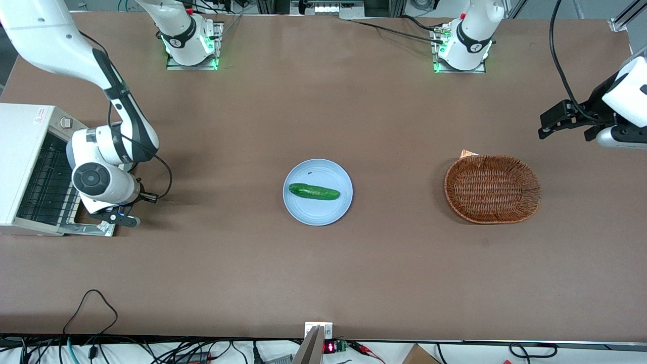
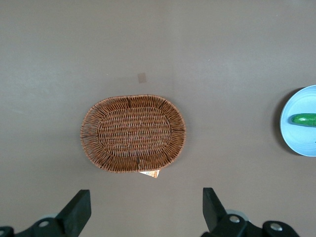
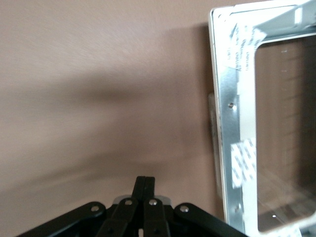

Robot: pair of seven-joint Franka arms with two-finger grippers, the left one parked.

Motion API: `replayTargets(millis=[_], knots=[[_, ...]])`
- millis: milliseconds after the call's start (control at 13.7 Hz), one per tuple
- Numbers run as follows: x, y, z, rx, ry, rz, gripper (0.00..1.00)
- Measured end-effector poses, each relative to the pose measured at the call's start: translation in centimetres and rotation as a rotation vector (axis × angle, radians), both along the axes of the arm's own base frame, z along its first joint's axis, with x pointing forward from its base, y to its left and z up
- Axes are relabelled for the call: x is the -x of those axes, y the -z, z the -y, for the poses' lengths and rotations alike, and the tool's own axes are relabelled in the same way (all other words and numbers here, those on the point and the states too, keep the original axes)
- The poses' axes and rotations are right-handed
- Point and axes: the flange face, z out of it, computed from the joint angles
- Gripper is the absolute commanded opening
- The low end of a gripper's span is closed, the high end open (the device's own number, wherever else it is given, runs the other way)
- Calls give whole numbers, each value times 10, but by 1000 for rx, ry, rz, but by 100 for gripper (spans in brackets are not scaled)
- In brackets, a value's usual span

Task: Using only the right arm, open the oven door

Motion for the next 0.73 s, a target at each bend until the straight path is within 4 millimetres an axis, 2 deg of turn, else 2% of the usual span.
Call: replayTargets(millis=[293,512,732], knots=[[2,-88,-14,-85,4,63,0],[19,-160,-24,-181,-33,82,0],[36,-217,-35,-236,-19,117,0]])
